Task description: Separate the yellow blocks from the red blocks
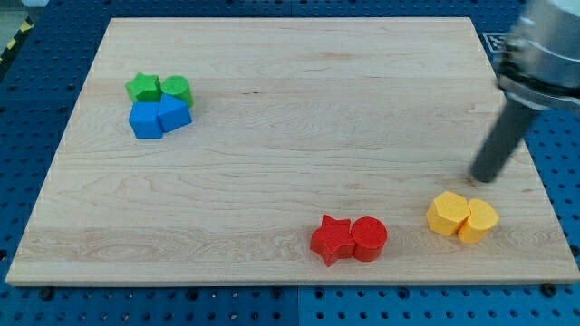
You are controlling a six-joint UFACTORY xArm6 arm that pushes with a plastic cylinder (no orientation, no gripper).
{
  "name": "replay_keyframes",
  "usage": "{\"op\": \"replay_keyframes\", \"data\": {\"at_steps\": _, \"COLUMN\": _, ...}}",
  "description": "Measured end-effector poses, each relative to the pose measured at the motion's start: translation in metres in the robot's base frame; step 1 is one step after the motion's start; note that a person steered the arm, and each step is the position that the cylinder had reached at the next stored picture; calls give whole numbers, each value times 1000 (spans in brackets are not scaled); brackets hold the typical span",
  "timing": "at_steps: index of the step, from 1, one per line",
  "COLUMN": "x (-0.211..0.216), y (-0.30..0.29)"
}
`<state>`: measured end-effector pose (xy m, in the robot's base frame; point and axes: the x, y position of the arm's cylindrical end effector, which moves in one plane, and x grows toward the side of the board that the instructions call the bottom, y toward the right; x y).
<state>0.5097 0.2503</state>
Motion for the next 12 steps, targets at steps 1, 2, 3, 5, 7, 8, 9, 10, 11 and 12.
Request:
{"op": "replay_keyframes", "data": {"at_steps": 1, "x": 43, "y": 51}}
{"op": "replay_keyframes", "data": {"at_steps": 2, "x": 86, "y": 44}}
{"op": "replay_keyframes", "data": {"at_steps": 3, "x": 98, "y": 1}}
{"op": "replay_keyframes", "data": {"at_steps": 5, "x": 40, "y": -54}}
{"op": "replay_keyframes", "data": {"at_steps": 7, "x": 25, "y": -70}}
{"op": "replay_keyframes", "data": {"at_steps": 8, "x": 55, "y": -47}}
{"op": "replay_keyframes", "data": {"at_steps": 9, "x": 68, "y": -68}}
{"op": "replay_keyframes", "data": {"at_steps": 10, "x": 49, "y": -108}}
{"op": "replay_keyframes", "data": {"at_steps": 11, "x": 15, "y": -137}}
{"op": "replay_keyframes", "data": {"at_steps": 12, "x": 18, "y": -142}}
